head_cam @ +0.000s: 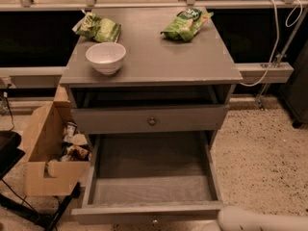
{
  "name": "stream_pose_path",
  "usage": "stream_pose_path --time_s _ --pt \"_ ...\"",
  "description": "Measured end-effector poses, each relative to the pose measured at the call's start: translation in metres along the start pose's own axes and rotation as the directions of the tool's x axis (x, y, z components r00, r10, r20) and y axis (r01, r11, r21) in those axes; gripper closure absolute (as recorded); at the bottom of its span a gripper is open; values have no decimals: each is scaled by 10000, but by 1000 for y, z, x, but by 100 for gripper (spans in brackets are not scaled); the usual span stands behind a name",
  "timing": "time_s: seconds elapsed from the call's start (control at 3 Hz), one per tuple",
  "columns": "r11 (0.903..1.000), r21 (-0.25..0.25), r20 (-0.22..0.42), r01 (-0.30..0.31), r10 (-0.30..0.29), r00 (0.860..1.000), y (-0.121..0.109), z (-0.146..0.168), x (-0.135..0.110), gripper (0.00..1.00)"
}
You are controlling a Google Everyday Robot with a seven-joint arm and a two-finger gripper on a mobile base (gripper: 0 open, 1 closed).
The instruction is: Close middle drawer
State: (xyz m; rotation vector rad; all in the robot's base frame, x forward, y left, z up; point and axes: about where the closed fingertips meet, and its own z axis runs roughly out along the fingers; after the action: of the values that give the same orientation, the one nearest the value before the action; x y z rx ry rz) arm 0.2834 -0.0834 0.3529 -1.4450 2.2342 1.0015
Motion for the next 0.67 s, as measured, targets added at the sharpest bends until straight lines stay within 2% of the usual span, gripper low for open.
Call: stream_pose_path --time_s 0.33,0.67 --pt "9987 -233 120 463 -461 9989 -11 28 -7 100" --pt "9963 -103 162 848 -846 9963 -28 45 -17 100"
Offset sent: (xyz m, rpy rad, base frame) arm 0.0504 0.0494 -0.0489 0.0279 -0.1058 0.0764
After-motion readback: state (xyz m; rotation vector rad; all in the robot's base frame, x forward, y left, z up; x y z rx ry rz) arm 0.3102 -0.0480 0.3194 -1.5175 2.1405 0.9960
